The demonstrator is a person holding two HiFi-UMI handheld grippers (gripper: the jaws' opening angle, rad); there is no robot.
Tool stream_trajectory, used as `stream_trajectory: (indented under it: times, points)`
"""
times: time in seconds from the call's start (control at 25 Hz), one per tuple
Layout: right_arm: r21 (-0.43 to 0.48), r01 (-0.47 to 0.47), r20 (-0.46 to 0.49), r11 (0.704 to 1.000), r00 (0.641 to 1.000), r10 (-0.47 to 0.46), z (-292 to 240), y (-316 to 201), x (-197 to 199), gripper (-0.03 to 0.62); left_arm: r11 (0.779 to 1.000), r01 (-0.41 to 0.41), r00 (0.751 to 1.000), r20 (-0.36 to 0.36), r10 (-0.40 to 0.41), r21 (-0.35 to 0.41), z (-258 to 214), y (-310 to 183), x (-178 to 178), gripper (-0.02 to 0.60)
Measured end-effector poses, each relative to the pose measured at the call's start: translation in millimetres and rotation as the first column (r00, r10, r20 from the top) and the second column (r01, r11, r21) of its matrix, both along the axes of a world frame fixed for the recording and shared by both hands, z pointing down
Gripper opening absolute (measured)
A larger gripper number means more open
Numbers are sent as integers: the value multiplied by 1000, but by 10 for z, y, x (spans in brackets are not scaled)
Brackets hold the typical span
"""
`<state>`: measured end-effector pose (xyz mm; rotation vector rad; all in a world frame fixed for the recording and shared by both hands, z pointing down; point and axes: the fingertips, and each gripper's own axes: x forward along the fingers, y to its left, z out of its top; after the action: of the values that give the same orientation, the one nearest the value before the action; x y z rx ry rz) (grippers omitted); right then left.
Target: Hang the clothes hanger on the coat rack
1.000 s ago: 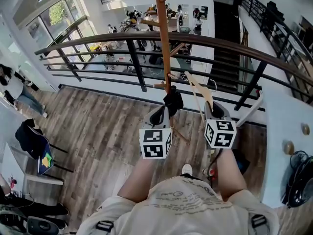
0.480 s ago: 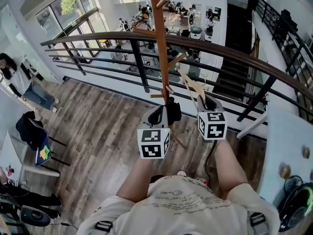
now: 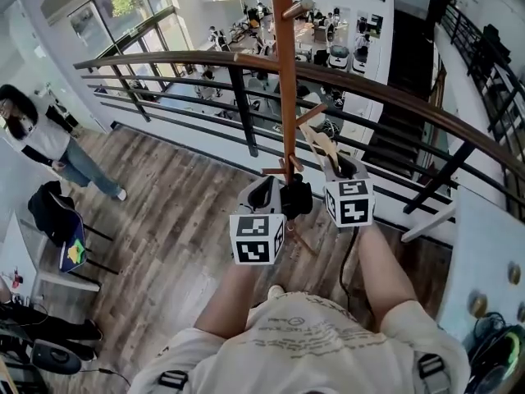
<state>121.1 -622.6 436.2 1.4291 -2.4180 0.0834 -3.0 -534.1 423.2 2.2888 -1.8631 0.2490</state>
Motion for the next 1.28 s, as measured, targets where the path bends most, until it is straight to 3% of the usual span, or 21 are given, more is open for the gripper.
stream_trajectory:
  times: [0.72, 0.96, 1.28]
  points:
    - [-97, 136, -62, 986, 988, -143, 326, -465, -687, 51, 999, 48, 999, -8, -48, -21, 135, -330, -472, -3]
    - [-113, 195, -69, 974, 977, -203, 450, -419, -743, 51, 998, 52, 999, -11, -53, -40, 213, -354, -481, -3]
    - [-66, 198, -32, 978, 979, -200, 362, -306, -653, 62, 998, 44, 999, -2, -44, -33, 176, -259, -442, -3]
